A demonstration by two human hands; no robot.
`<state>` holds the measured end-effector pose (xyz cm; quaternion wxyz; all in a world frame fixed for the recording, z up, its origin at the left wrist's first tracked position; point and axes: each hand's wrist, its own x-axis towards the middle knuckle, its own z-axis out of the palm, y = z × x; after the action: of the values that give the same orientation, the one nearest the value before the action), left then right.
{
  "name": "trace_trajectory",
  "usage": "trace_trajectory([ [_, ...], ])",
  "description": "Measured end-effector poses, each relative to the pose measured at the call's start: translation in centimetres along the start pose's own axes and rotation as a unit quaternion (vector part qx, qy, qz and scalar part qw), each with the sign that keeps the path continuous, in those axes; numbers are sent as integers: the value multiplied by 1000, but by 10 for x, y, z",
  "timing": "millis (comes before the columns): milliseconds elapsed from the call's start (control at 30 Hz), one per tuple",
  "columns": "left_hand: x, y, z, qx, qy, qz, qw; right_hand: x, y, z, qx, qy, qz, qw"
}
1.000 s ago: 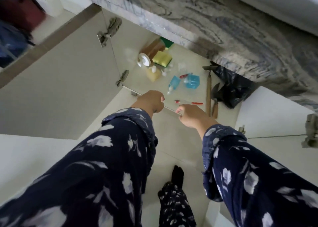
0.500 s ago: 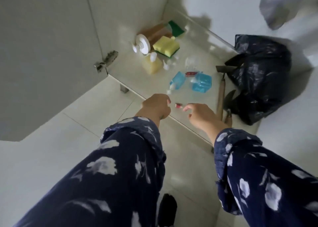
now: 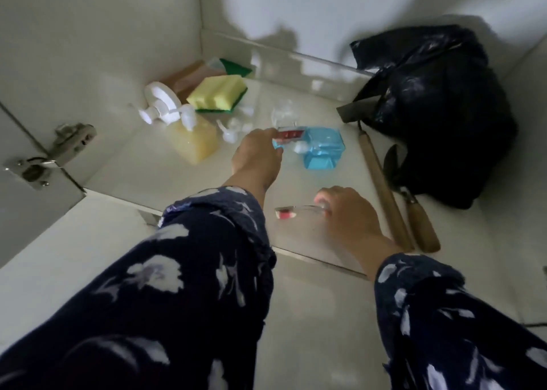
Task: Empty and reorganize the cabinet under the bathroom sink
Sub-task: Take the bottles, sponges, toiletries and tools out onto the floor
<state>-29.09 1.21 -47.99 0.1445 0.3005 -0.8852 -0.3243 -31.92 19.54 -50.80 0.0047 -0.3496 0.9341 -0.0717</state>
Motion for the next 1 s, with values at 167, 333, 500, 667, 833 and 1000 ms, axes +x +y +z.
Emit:
trace_trajectory([
  [167,24,13,24,1,31,21,999,8,14,4,18,14,0,1000],
  [333,35,13,41,-43,28,-57,997,8,17,5,27,18,-5,999],
  [500,24,13,25,-105,85,-49,990,15,17,-4,8,-11,-15,1000],
  [667,1,-3,-20,-103,138,-85,981,28,-17,-24,61,11,-4,998],
  [833,-32,-30,-76,-146,203,-131,959,44,-77,-33,99,-27,-45,994],
  [1000,-87,-76,-114,-187,274,-216,918,39,-150,-26,107,-76,-101,986],
])
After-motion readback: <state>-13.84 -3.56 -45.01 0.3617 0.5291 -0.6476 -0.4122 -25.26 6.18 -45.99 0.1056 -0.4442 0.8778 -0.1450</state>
